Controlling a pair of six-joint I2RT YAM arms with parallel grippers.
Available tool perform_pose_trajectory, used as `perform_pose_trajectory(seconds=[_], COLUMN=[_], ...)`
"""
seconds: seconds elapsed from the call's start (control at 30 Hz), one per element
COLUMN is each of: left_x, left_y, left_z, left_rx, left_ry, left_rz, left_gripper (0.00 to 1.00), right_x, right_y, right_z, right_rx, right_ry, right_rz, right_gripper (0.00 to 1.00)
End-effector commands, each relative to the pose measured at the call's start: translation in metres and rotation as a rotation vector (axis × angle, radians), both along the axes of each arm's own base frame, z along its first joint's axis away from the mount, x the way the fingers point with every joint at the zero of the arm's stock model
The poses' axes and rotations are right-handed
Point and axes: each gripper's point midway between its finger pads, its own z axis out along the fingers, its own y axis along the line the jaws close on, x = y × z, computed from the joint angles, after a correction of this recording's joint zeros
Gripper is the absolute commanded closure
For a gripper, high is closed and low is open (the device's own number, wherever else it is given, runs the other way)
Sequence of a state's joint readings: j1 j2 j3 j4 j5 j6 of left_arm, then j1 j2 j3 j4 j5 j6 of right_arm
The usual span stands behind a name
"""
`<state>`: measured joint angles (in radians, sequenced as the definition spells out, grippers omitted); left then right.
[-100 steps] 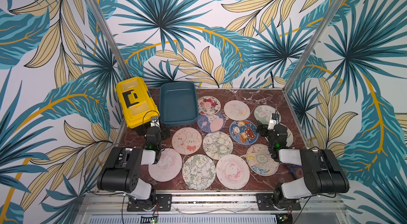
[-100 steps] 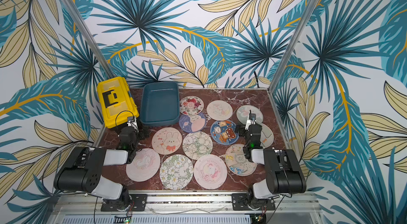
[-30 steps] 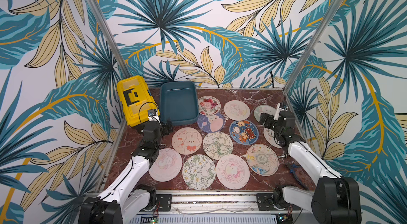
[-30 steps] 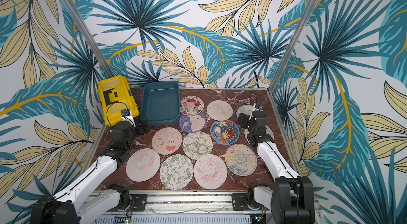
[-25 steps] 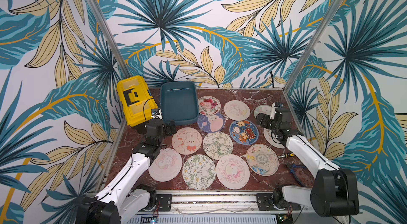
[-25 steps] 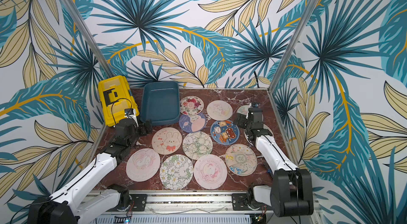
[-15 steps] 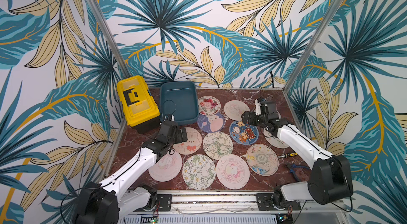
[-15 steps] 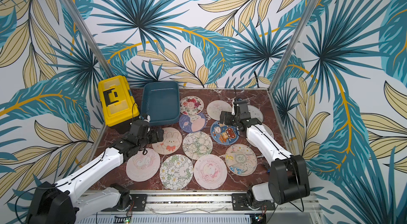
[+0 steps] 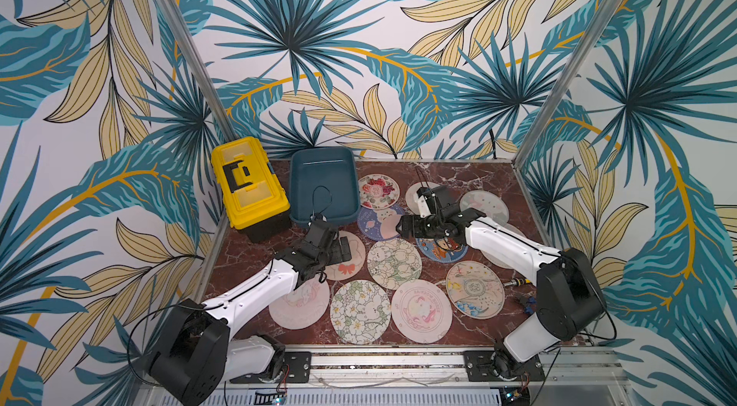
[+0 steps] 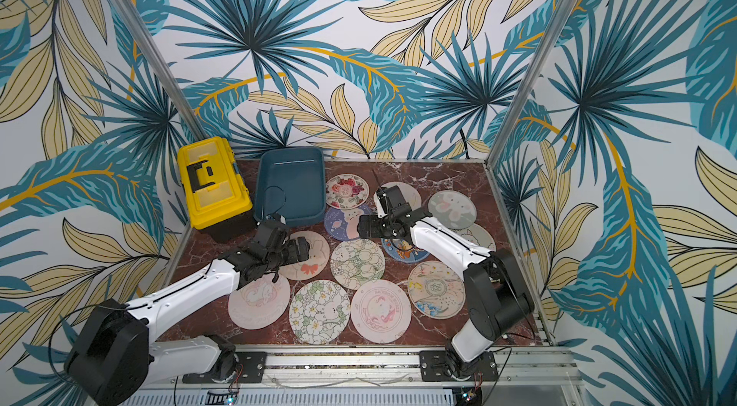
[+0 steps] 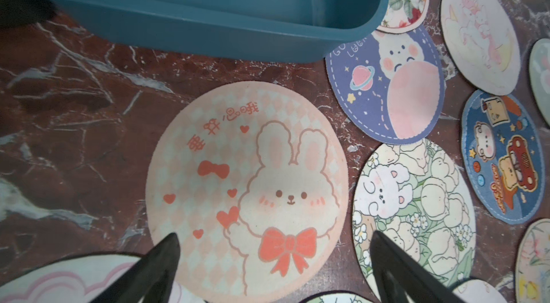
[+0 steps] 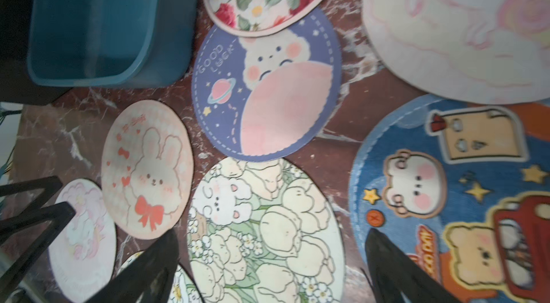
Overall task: Put the coasters into the storage box
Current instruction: Pick up the coaster from the center of the board.
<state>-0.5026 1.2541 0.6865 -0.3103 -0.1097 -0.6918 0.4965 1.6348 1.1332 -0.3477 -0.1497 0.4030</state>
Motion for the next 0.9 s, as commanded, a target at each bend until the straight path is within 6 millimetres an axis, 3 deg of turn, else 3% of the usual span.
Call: perform_pose_trajectory(seconds=[0.0,0.2,0.37,0.7,0.87], left_x=[-0.006,-0.009,-0.012,-0.015,-0.007], left_y=[-0.002,0.003,0.018,0.03,0.026], left_z=[-0.011,-0.037,-0.047,-0.06,-0.059], left_rx=[-0.047,-0.068,-0.054,-0.029,-0.049], left_ry=[0.031,0.125,0.157,0.177,0.145], left_rz=[0.028,0.105,0.176,0.209,0.205], left_gripper=[0.0,0.0,0.0,0.0,0.0], right_x=[-0.003,-0.009,-0.008,0.002,0.003], right_y=[0.031,0.073,0.098,0.126,0.131], right_z=[-0.001,-0.014,-0.021,-0.036,-0.046], right_rx=[0.087,0.114,0.11,0.108,0.112], right_ry=[0.03,0.071,0.076,0.077,0.09], right_rz=[0.036,0.115,0.166,0.203,0.216], right_gripper=[0.04,0.05,0.06,0.13,0.18])
